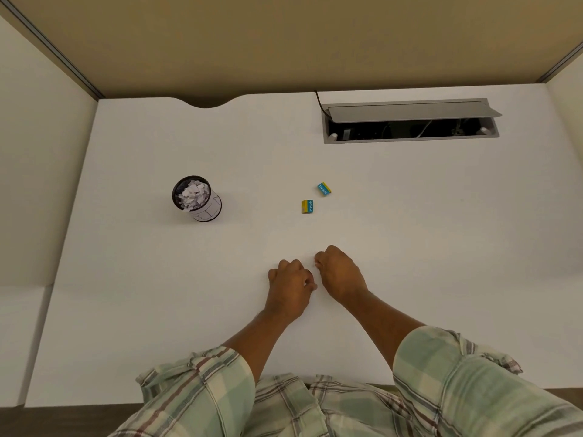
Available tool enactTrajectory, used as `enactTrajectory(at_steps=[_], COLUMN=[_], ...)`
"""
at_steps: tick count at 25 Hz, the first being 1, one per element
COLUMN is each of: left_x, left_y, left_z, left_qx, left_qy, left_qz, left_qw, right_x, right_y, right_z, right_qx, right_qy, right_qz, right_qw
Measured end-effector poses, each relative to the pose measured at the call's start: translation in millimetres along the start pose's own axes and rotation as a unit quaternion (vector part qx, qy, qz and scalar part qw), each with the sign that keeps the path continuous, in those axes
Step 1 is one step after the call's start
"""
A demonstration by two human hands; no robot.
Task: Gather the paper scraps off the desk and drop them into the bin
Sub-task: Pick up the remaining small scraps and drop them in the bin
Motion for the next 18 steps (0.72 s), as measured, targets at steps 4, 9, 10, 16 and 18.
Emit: enactTrajectory(at_steps=[4,9,10,16,18], left_x=[3,1,-1,-14,-17], left_y=[-1,-20,-21,-9,-2], left_z=[7,23,24,28,28], left_qx=[0.079,0.227,0.242,0.222,0.176], left_qy=[0.001,0.051,0.057,0.072,0.057], left_qz=[-0.012,0.070,0.081,0.063,0.023], left_qw=[0.997,0.970,0.965,0.970,0.982], right_x=[-8,2,5,18,22], right_y=[9,30,32,41,44], right_z=[9,20,21,24,26], right_qx=[-0.066,-0.171,-0.184,-0.227,-0.230], right_qy=[-0.015,0.010,0.013,0.028,0.031], right_qz=[-0.023,-0.065,-0.073,-0.117,-0.123], right_qw=[0.997,0.983,0.980,0.966,0.965])
Point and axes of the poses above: each hand's wrist, its own x-axis away from the middle knuckle, its own z-axis out of the back of the hand, y = z × x, the point moved 6 cm from there along -x, towards the middle knuckle, and after that the axes turned 1 degree about -z, right-handed, at the moved point
